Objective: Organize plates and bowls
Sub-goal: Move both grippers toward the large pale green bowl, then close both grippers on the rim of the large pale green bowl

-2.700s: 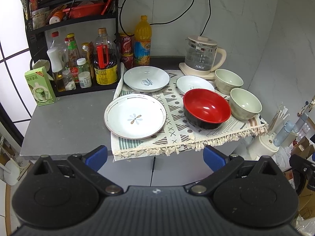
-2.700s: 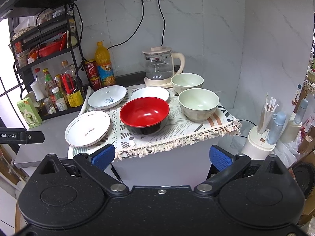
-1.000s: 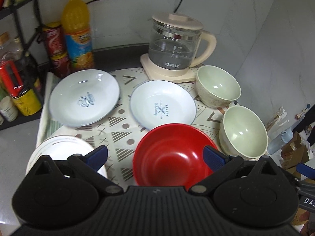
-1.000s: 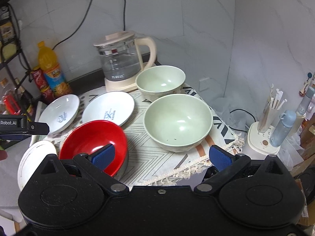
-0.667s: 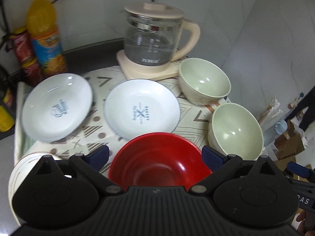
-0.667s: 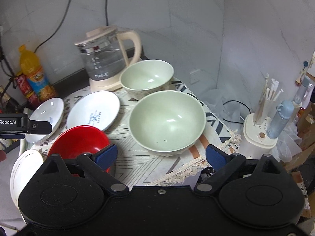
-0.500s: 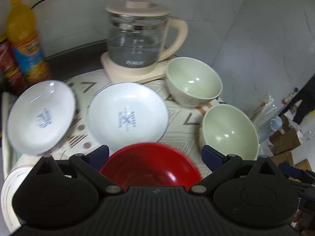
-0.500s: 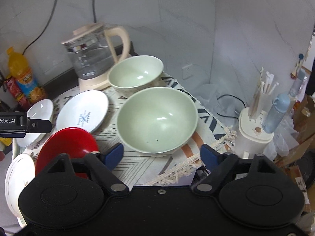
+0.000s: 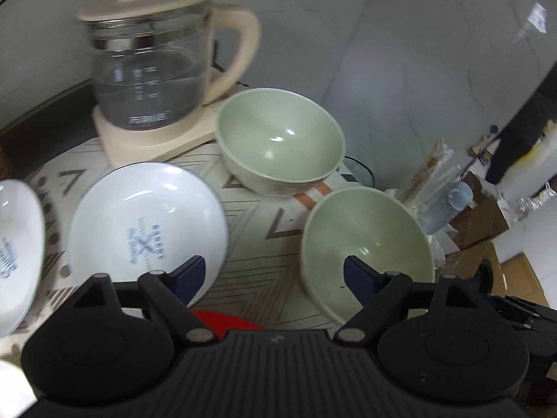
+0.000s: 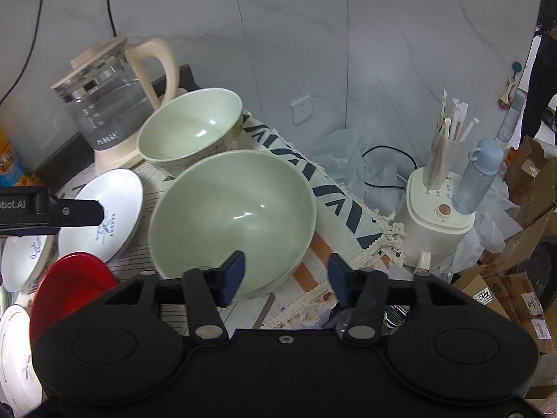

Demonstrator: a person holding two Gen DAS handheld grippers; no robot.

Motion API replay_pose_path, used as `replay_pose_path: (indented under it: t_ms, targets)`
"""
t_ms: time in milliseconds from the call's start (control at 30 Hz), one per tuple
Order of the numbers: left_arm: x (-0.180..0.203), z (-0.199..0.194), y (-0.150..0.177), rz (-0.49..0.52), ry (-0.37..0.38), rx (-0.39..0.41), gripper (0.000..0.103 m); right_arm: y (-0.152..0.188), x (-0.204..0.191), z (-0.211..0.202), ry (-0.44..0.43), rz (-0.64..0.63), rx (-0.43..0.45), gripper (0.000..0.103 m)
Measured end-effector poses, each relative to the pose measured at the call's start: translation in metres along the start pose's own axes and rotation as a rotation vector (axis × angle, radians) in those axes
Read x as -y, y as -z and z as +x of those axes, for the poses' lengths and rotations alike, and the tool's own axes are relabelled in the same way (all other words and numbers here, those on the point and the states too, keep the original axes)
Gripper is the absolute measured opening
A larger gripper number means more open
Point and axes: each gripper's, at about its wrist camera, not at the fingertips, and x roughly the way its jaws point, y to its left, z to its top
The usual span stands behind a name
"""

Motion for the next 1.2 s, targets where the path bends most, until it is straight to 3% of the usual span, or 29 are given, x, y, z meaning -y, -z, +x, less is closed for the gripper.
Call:
replay_pose_path:
  t_ms: [33,100,600,800,1200]
  targets:
    - [0.001,0.004,-0.001,0.000,0.007,-0.008,0.081,0.000,0.001,0.002,0.001,0.007,-0.005,0.045]
    - [0.002,0.012,-0.003,-0.001,0.022,-0.030,0.068,-0.001,0.003,0.007,0.007,0.017,-0.014,0.043]
    - [0.013,0.061,-0.008,-0.043,0.051,-0.110,0.016,-0.004,0.009,0.033,0.003,0.057,-0.068,0.027]
    - [0.014,0.068,-0.011,-0.038,0.054,-0.103,0.010,-0.004,0.006,0.042,-0.007,0.063,-0.074,0.019]
    - [0.018,0.039,-0.007,-0.053,0.015,-0.037,0.010,-0.007,0.005,0.029,-0.037,0.048,-0.018,0.018]
